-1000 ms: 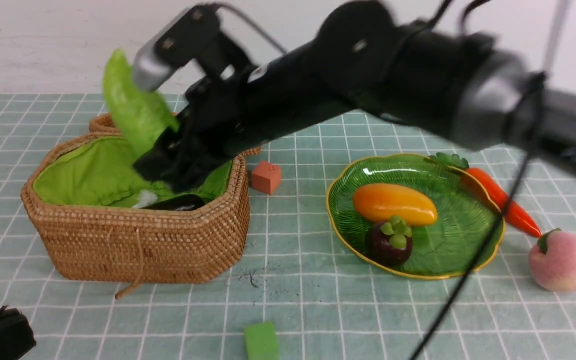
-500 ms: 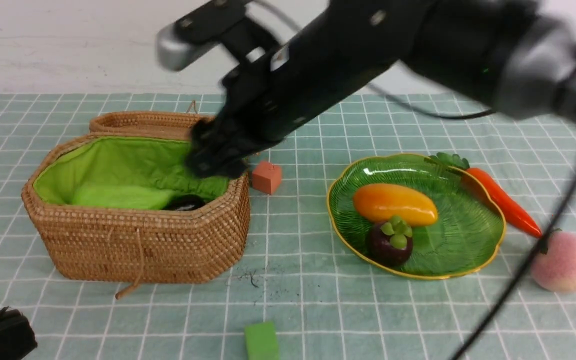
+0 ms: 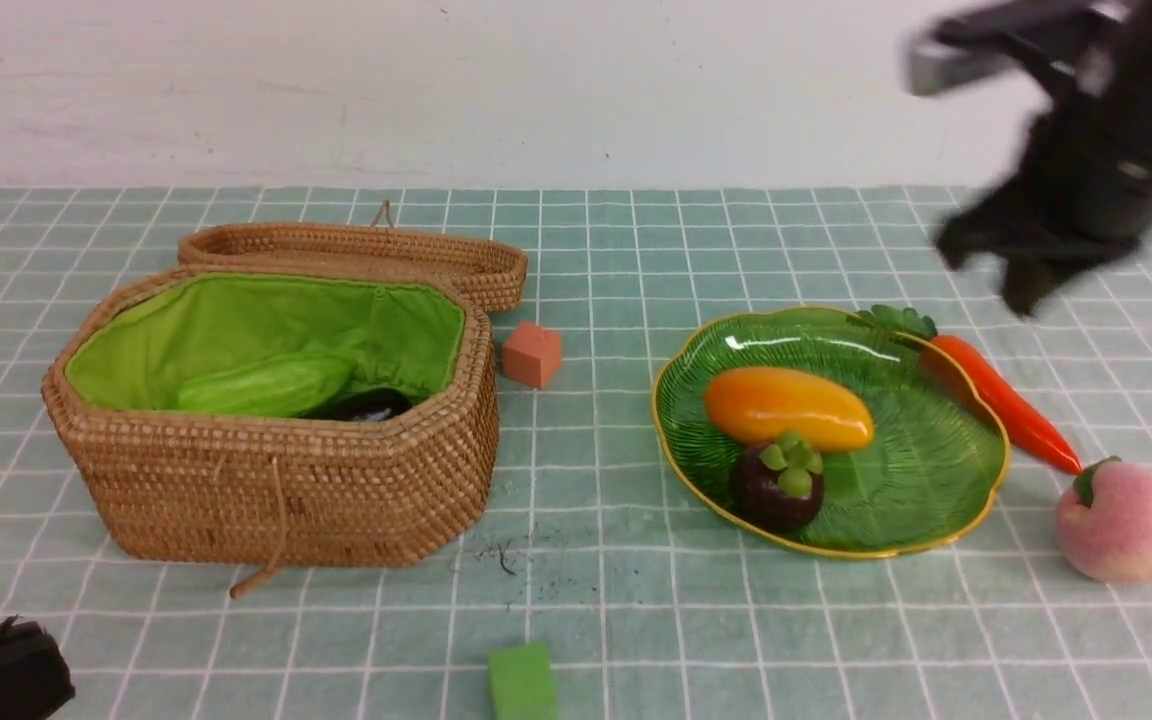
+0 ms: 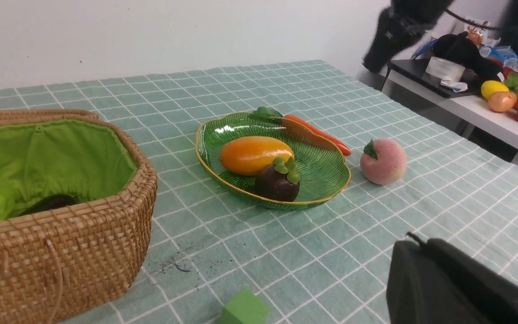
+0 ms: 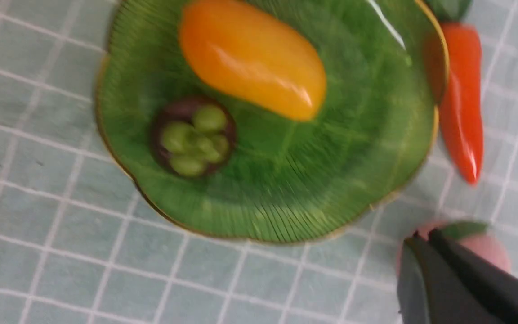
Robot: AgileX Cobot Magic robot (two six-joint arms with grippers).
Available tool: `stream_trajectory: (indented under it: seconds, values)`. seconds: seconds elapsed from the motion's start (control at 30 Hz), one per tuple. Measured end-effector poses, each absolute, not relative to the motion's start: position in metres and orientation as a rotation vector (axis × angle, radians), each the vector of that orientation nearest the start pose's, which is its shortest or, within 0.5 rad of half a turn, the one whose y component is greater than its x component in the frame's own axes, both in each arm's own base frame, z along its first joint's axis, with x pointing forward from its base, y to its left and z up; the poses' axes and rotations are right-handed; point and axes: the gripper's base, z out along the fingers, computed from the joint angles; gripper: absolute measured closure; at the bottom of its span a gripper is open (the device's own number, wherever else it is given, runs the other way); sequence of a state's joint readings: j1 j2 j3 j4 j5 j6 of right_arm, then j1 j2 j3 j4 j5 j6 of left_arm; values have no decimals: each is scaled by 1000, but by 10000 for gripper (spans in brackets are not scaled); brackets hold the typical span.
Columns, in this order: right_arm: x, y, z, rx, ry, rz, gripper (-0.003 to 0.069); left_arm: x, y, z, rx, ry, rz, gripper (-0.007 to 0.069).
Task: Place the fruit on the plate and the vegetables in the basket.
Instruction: Grab a peach with your right arm and put it on the plate on the right
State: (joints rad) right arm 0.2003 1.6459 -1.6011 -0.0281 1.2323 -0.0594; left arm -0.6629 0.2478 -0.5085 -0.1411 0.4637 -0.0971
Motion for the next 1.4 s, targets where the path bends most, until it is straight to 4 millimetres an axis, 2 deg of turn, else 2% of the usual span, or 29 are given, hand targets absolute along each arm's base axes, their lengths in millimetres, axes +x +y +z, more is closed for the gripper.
stream_trajectory:
  seconds: [0.03, 0.07, 0.1, 0.13, 0.2, 0.23, 0.33, 0.37, 0.53, 0.6, 0.73, 0.87, 0.97, 1.13, 1.23, 1.4]
  values:
    - [329, 41, 341, -241, 2774, 11, 668, 39, -38, 326, 425, 1681, -714, 629]
    - [324, 24, 332, -152, 2792, 28, 662, 39, -38, 326, 425, 1681, -714, 628]
    - [318, 9, 321, -60, 2805, 57, 648, 39, -38, 326, 425, 1681, -714, 627]
    - [318, 3, 319, -28, 2807, 59, 645, 39, -38, 326, 425, 1681, -714, 627]
    - [308, -24, 295, 173, 2820, 143, 580, 39, -38, 326, 426, 1682, -712, 627]
    - [307, -29, 292, 206, 2819, 153, 567, 39, -38, 326, 427, 1682, -711, 627]
    - [303, -39, 275, 300, 2820, 193, 459, 39, -38, 325, 432, 1685, -701, 627]
    - [303, -40, 268, 326, 2822, 206, 365, 39, -37, 325, 434, 1688, -698, 625]
    - [316, -35, 259, 345, 2753, 222, 45, 40, -37, 325, 437, 1687, -691, 624]
    - [323, -35, 254, 353, 2725, 216, -6, 40, -37, 325, 438, 1686, -688, 623]
    - [334, -37, 238, 373, 2718, 208, -17, 40, -37, 325, 438, 1687, -687, 620]
    - [347, -40, 212, 390, 2744, 179, -15, 40, -37, 324, 439, 1690, -688, 618]
    - [350, -42, 203, 386, 2758, 165, -6, 40, -37, 324, 439, 1691, -687, 618]
    - [352, -42, 202, 385, 2750, 162, 40, 39, -37, 324, 439, 1692, -690, 618]
    - [352, -43, 203, 367, 2750, 155, 108, 39, -37, 324, 438, 1692, -691, 617]
    - [352, -43, 203, 342, 2752, 151, 109, 39, -37, 324, 438, 1692, -691, 617]
